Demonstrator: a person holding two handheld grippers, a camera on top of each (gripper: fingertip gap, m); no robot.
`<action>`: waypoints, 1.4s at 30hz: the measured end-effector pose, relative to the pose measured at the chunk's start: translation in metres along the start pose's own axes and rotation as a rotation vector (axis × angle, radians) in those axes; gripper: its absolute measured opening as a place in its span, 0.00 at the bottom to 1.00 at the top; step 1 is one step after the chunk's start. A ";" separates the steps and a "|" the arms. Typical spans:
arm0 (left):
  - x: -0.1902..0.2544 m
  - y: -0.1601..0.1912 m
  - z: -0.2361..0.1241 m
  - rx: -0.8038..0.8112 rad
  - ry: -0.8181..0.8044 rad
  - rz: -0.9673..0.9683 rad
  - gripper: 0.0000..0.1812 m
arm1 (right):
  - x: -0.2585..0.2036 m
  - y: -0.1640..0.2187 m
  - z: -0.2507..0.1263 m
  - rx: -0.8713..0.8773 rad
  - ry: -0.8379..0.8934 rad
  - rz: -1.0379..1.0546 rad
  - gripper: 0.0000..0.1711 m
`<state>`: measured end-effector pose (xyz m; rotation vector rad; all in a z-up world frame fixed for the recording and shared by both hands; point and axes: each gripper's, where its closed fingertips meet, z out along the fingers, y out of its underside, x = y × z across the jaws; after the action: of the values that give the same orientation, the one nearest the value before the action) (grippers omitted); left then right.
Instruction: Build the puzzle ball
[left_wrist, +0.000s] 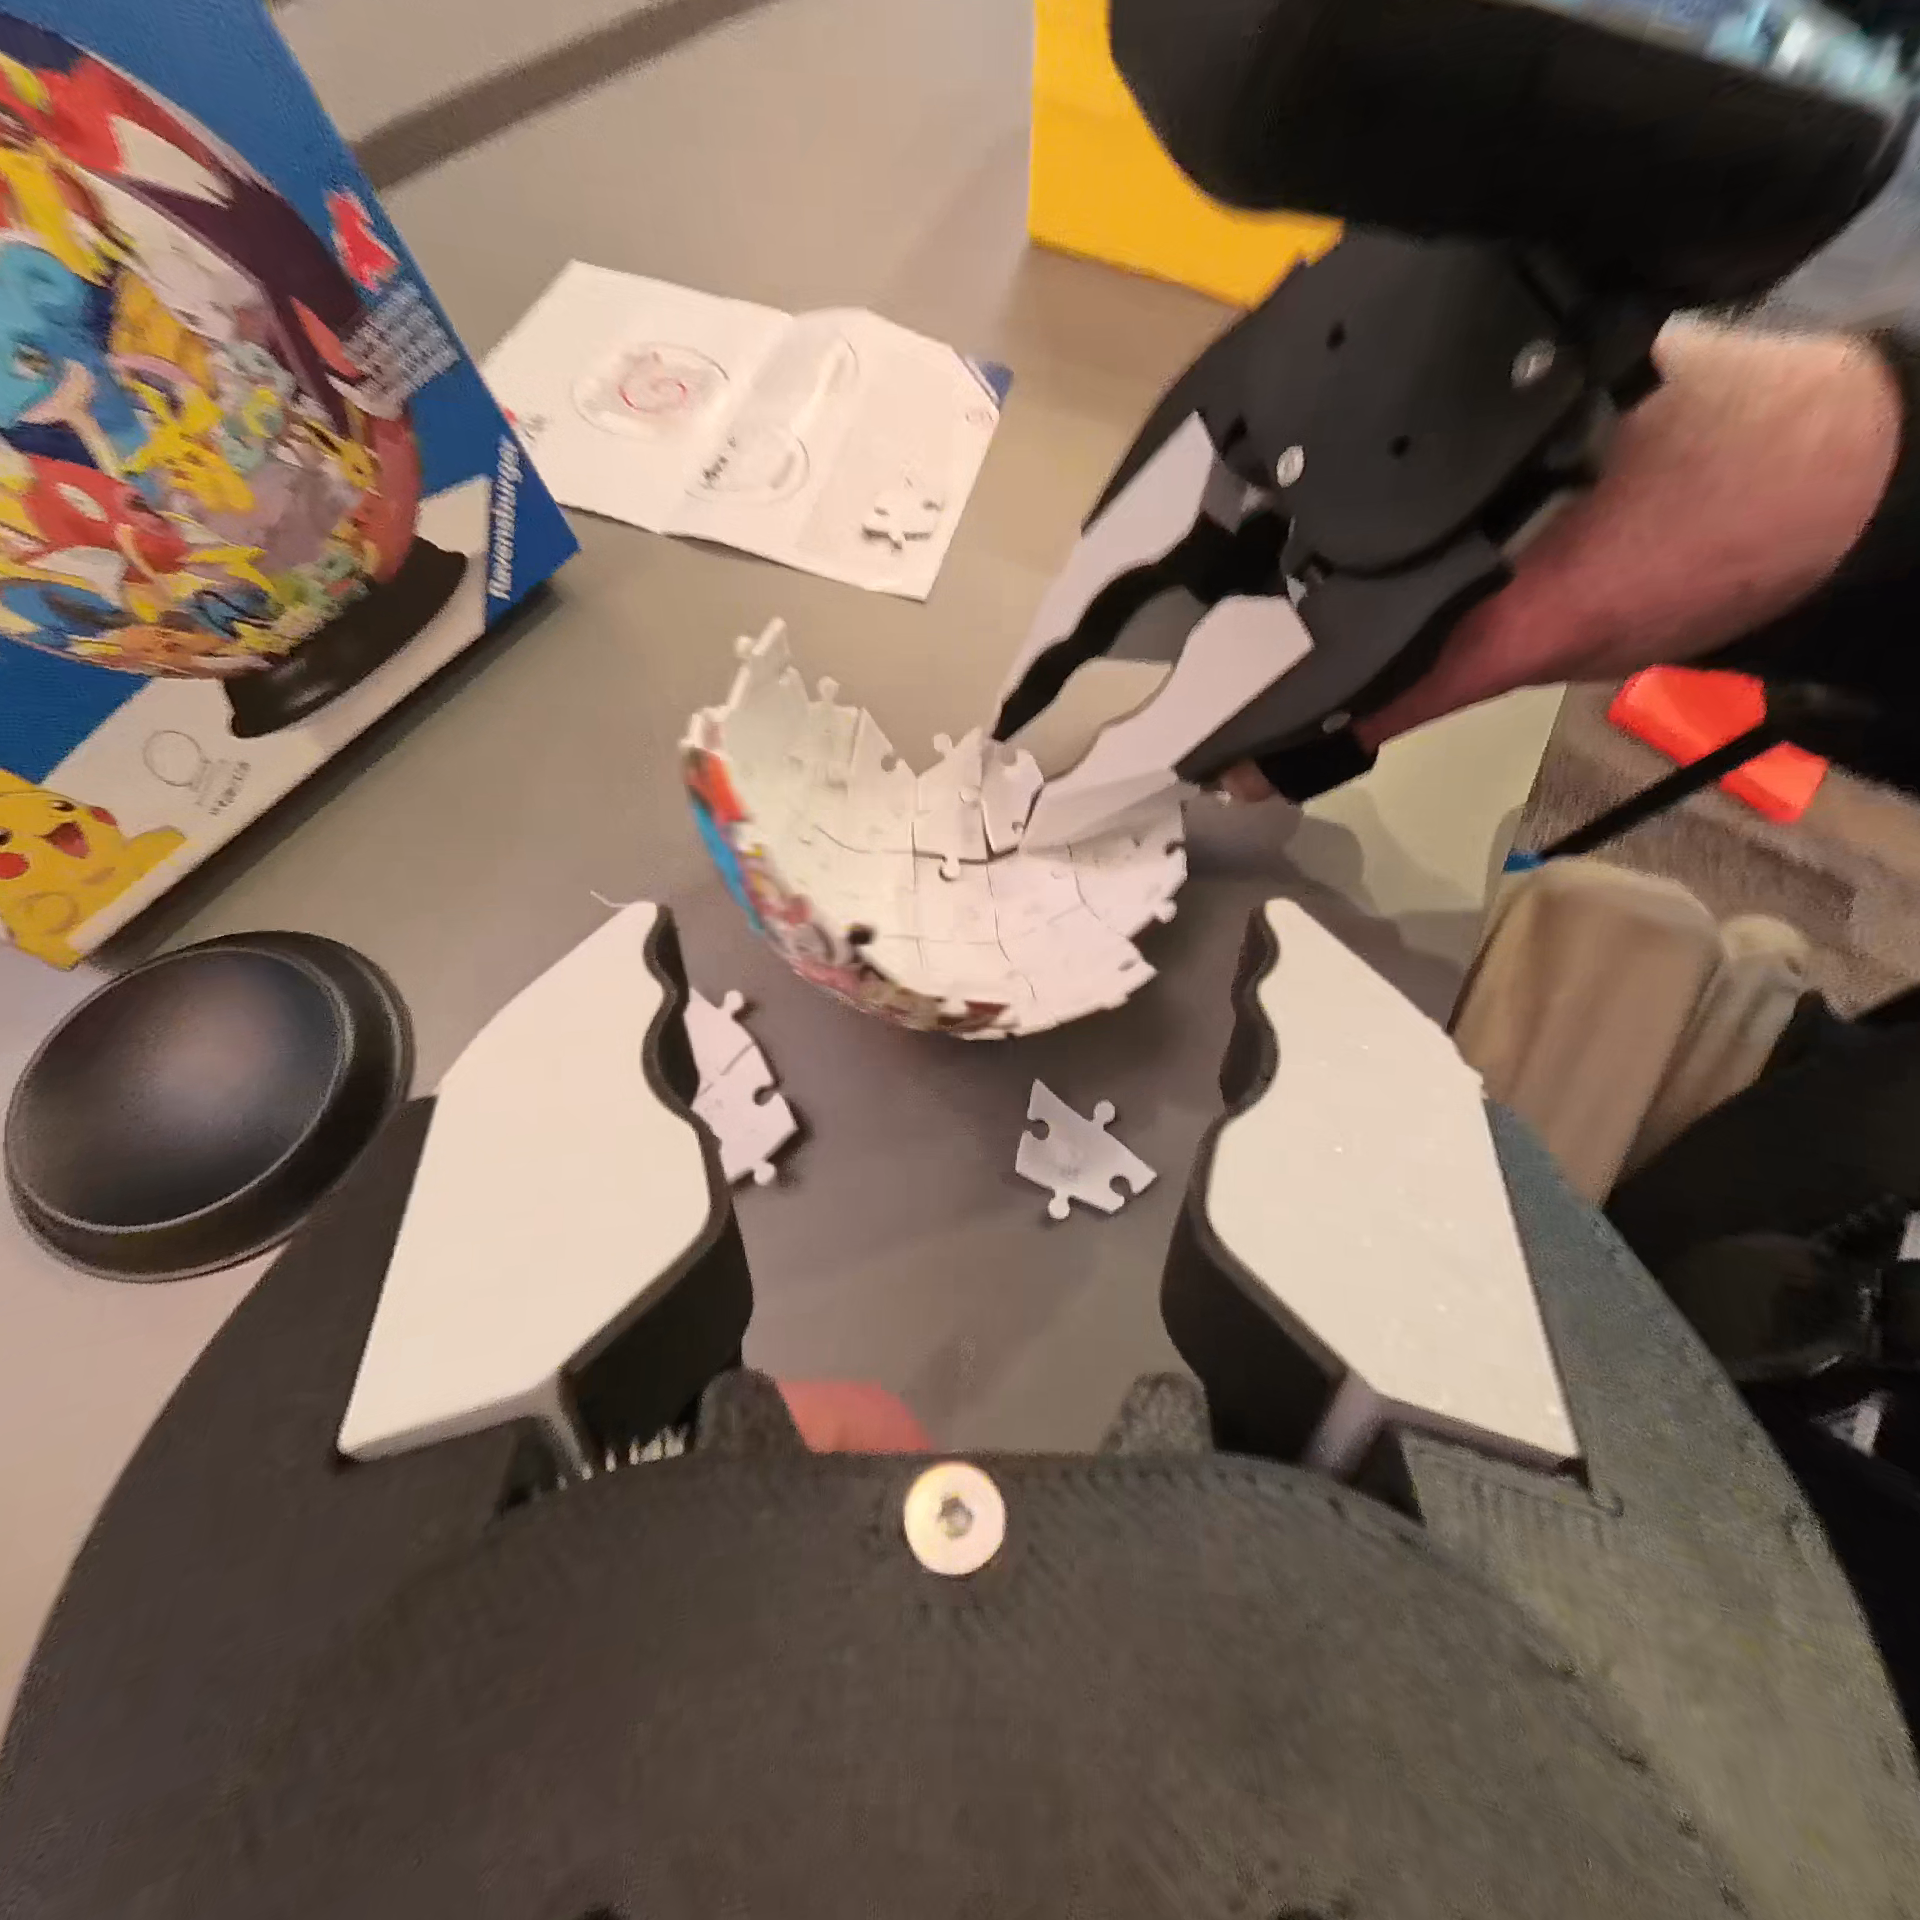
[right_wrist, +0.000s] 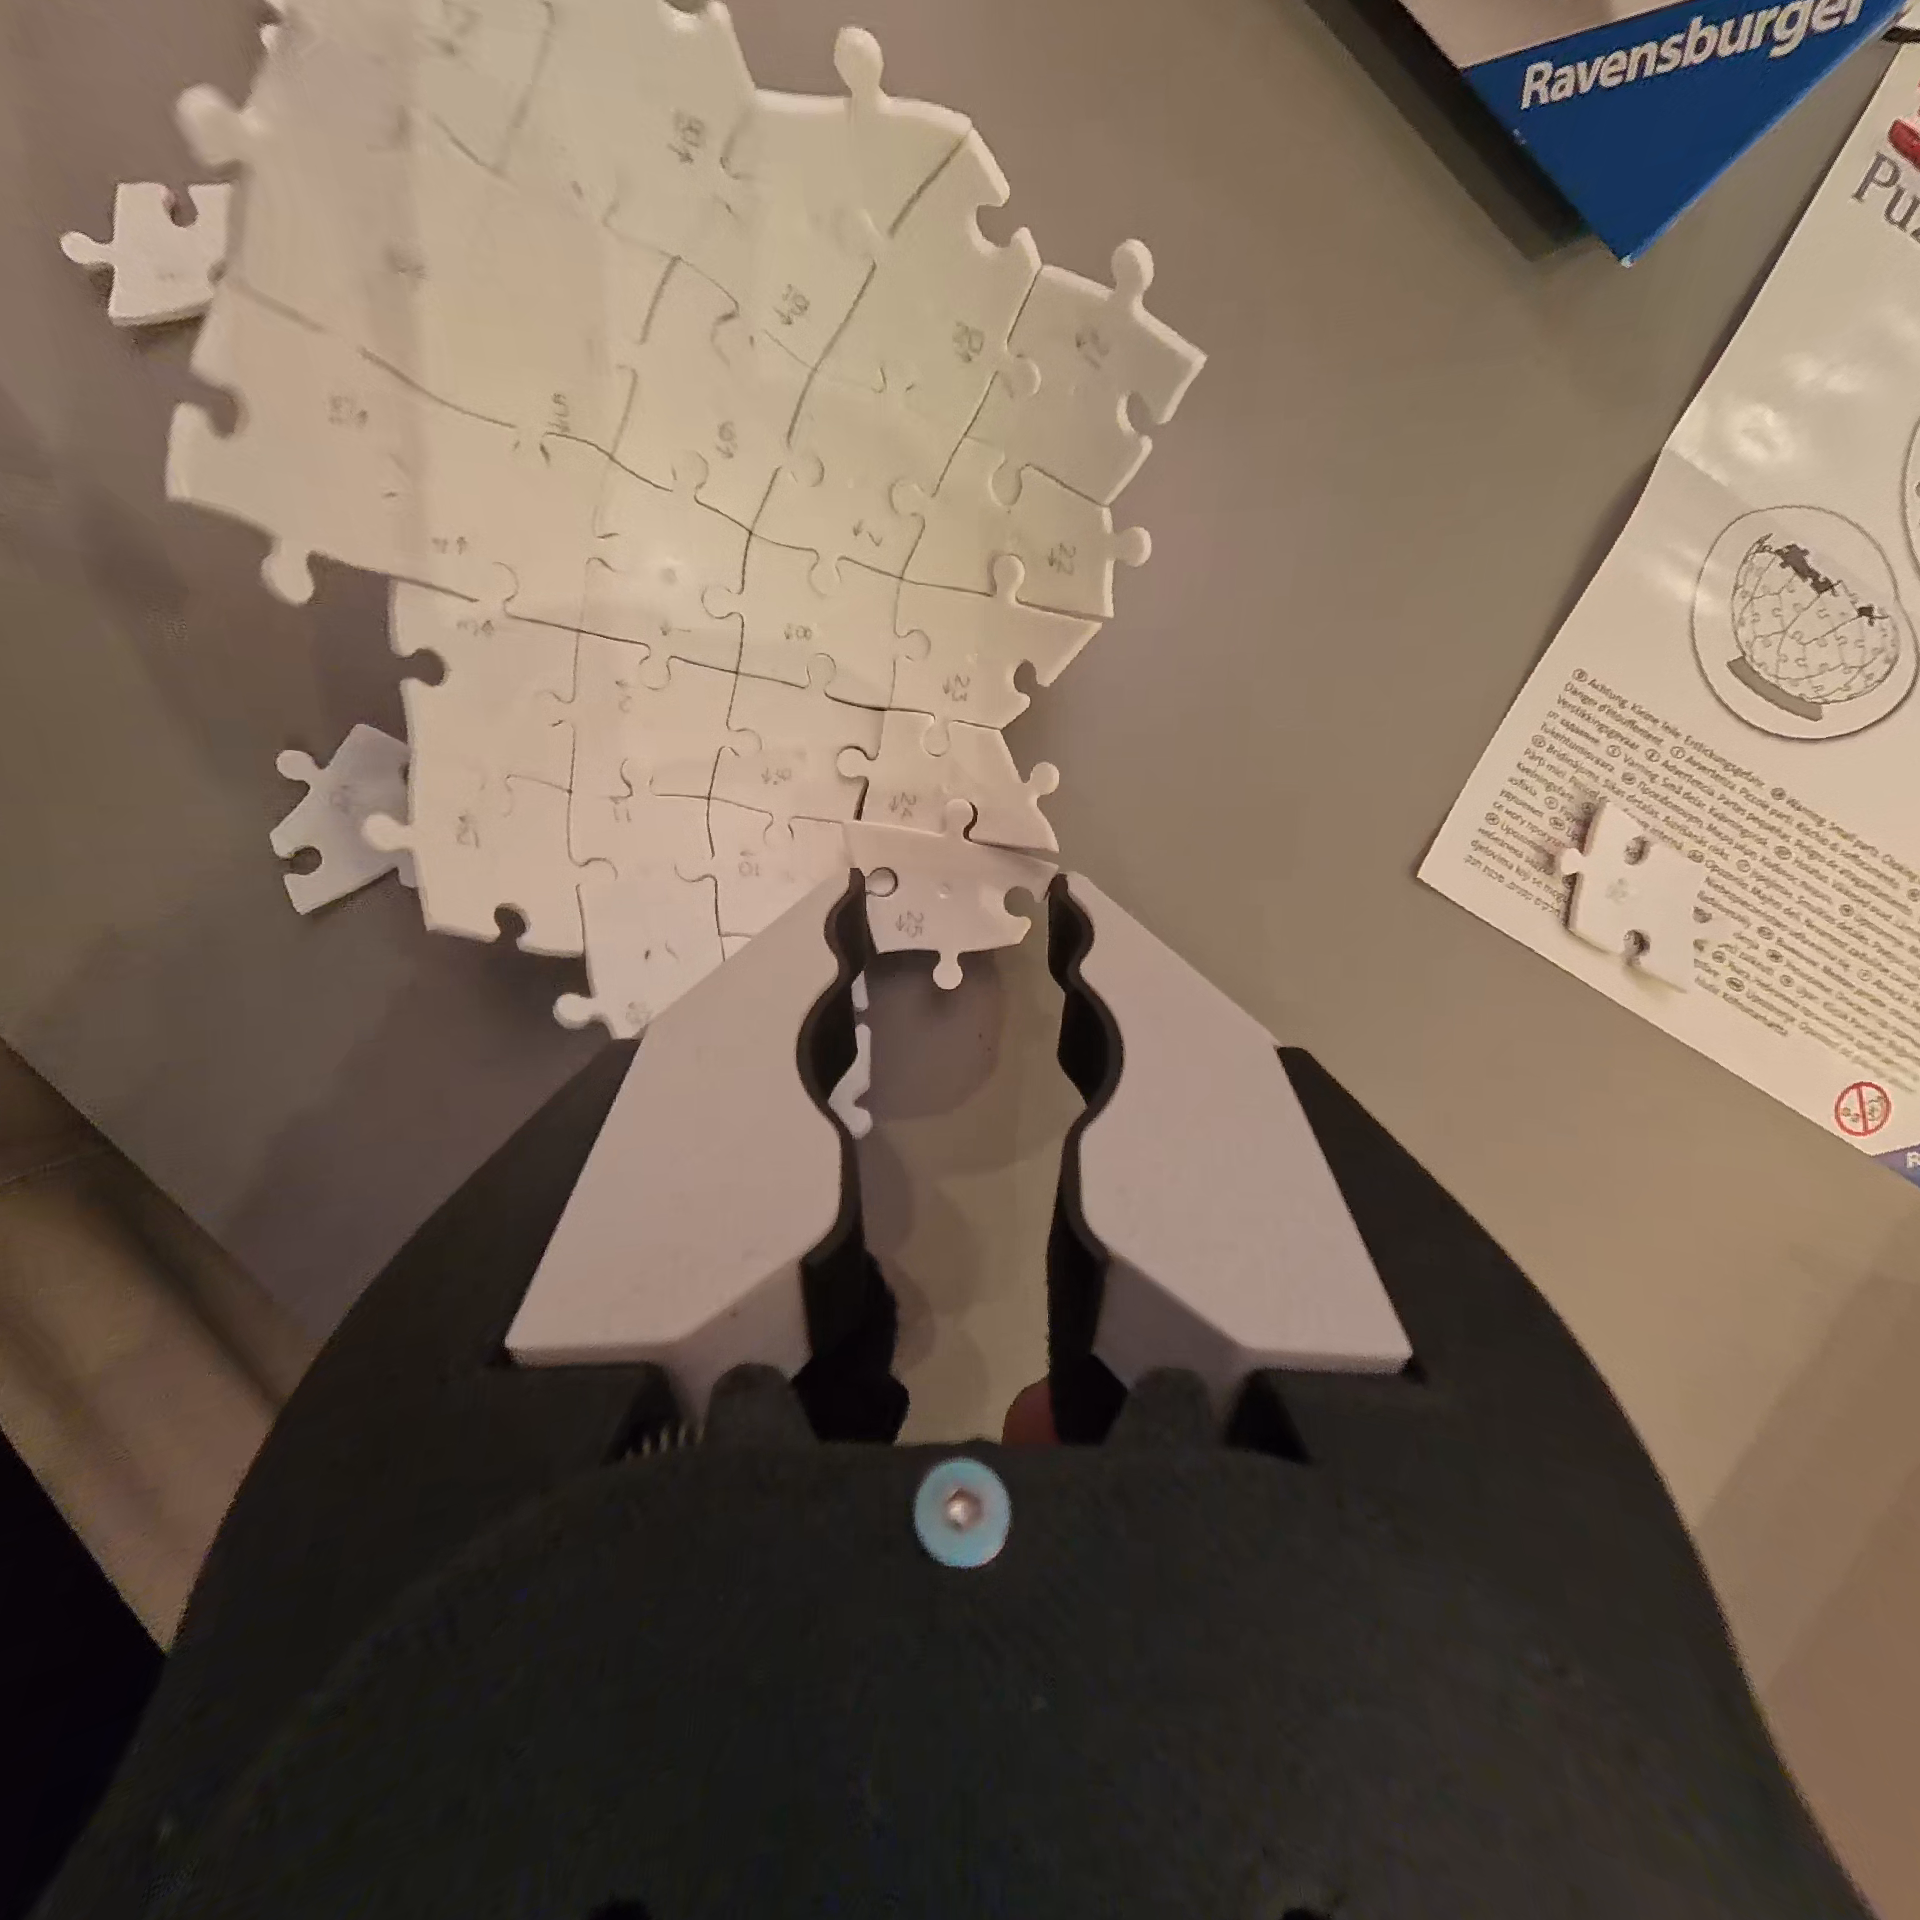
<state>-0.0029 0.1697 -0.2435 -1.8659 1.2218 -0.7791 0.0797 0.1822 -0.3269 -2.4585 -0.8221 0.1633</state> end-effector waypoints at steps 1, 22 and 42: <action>-0.003 -0.004 -0.003 0.029 -0.009 -0.027 0.55 | 0.000 0.000 0.000 0.001 -0.001 0.002 0.20; -0.003 0.020 0.052 -0.012 0.105 -0.242 0.49 | 0.005 0.001 0.001 0.000 0.009 0.021 0.20; -0.006 0.015 0.055 0.001 0.066 -0.229 0.49 | 0.008 0.000 -0.003 0.008 -0.007 0.006 0.20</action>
<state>0.0324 0.1863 -0.2858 -2.0161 1.0580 -0.9705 0.0873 0.1851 -0.3238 -2.4550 -0.8152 0.1775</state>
